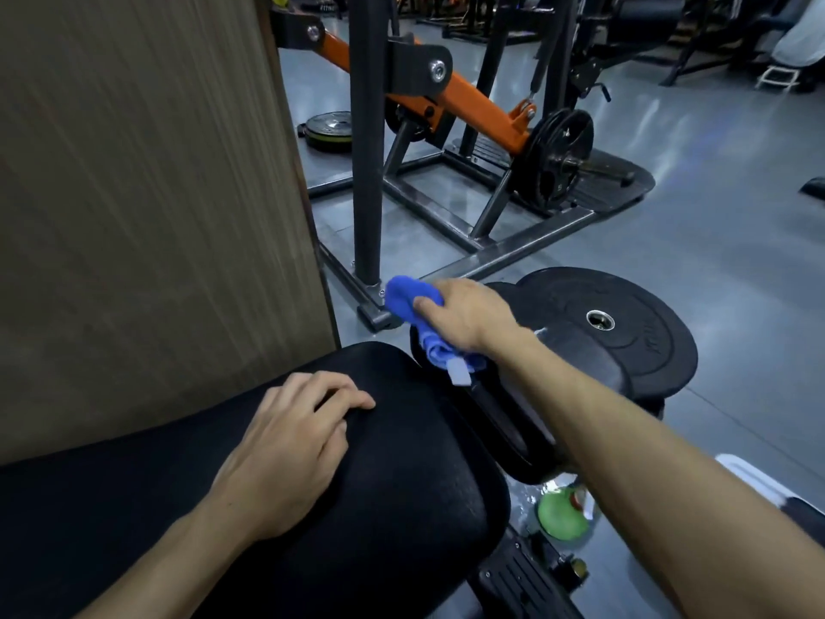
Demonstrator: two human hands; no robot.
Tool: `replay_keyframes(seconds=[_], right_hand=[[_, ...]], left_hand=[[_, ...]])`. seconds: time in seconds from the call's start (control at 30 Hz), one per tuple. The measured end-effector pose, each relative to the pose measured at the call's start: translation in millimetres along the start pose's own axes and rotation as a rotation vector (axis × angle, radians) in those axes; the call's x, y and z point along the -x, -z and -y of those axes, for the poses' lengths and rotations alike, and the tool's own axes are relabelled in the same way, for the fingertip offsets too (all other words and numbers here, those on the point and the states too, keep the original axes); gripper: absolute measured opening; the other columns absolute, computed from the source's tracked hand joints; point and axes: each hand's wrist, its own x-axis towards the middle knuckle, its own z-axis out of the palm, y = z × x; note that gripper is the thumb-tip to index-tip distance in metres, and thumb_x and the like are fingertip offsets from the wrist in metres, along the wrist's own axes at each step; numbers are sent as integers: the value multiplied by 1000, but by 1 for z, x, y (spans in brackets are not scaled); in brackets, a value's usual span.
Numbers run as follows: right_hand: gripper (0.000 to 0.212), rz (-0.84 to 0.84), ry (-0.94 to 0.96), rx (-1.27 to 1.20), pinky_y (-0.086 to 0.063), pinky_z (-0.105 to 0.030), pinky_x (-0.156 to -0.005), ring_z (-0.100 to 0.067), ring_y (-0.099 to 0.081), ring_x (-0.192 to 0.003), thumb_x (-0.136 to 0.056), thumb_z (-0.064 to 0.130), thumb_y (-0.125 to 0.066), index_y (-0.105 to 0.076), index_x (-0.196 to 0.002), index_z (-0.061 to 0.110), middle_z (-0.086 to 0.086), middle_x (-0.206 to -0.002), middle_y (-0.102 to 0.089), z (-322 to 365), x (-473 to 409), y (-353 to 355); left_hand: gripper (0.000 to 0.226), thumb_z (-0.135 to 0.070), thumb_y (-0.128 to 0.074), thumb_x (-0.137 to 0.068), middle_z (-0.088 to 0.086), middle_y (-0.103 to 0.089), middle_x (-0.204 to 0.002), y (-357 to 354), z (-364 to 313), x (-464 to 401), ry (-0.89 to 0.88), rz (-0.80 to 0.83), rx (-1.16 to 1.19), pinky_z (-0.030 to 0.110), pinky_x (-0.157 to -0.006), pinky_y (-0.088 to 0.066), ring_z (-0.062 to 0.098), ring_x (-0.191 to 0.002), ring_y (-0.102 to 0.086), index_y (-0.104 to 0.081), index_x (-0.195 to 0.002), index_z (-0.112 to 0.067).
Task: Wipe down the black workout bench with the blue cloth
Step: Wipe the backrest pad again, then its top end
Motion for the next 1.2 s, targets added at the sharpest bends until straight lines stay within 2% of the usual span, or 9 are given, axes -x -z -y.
replay_keyframes(seconds=[0.07, 0.23, 0.33, 0.5, 0.77, 0.93, 1.0, 1.07, 1.2], right_hand=[[45, 20, -133, -8, -48, -41, -82, -33, -59, -96, -90, 53, -32, -58, -101, 19, -13, -110, -67, -18, -17, 8], [57, 29, -322, -87, -48, -44, -89, -34, -59, -104, -84, 56, -29, -60, -115, 20, -13, -119, -64, -56, -23, 28], [51, 3, -437, -174, -44, -42, -84, -35, -57, -96, -84, 60, -33, -60, -98, 20, -13, -105, -63, -80, -5, 37], [52, -51, -553, -293, -42, -41, -82, -35, -56, -94, -86, 60, -36, -63, -95, 17, -11, -99, -63, -106, 51, 43], [40, -350, -673, -621, -44, -40, -81, -35, -59, -92, -86, 59, -48, -61, -89, 21, -7, -93, -66, -100, 147, 25], [47, -530, -699, -932, -46, -38, -87, -26, -62, -102, -90, 53, -50, -53, -122, 20, 2, -107, -66, -80, 189, -11], [44, -549, -712, -1021, -46, -36, -87, -20, -63, -100, -92, 47, -49, -50, -128, 21, 6, -108, -66, -66, 205, -23], [38, -531, -707, -1065, -44, -34, -81, -12, -63, -93, -91, 43, -48, -54, -121, 21, 9, -102, -67, -52, 217, -33], [32, -392, -664, -1114, -46, -37, -74, -20, -58, -75, -79, 43, -46, -53, -92, 14, 3, -80, -62, -29, 239, -42]], left_hand=[[36, -31, -36, -95, -29, -45, -123, 0, 0, 1, 4, 4, 5, 27, -98, -36, 0, -115, -42, -54, -123, -44], [34, -31, -38, -96, -29, -43, -122, 0, 0, 1, 13, -4, 30, 25, -99, -33, 0, -115, -42, -53, -122, -45], [33, -31, -37, -95, -29, -43, -121, 0, 0, -1, 11, 2, 34, 25, -99, -32, 1, -115, -42, -53, -121, -46], [34, -34, -33, -96, -28, -43, -122, 2, -2, 1, -6, 9, 39, 25, -99, -30, 0, -116, -40, -53, -122, -45], [37, -35, -31, -95, -21, -47, -124, -1, -3, 2, -15, -6, -3, 29, -97, -32, 7, -117, -42, -55, -122, -41], [35, -31, -35, -94, -18, -48, -123, -1, -5, 1, -32, -14, -42, 30, -93, -33, 11, -115, -44, -56, -122, -38], [35, -30, -36, -94, -16, -49, -122, -1, -5, 2, -41, -21, -54, 32, -91, -34, 13, -113, -45, -57, -121, -37], [31, -24, -43, -97, -14, -51, -122, 0, -7, 3, -42, -22, -69, 34, -92, -36, 15, -113, -47, -57, -122, -34], [34, -12, -55, -95, -9, -53, -124, 0, -15, 3, -2, -9, -98, 39, -95, -38, 19, -115, -48, -59, -124, -30]])
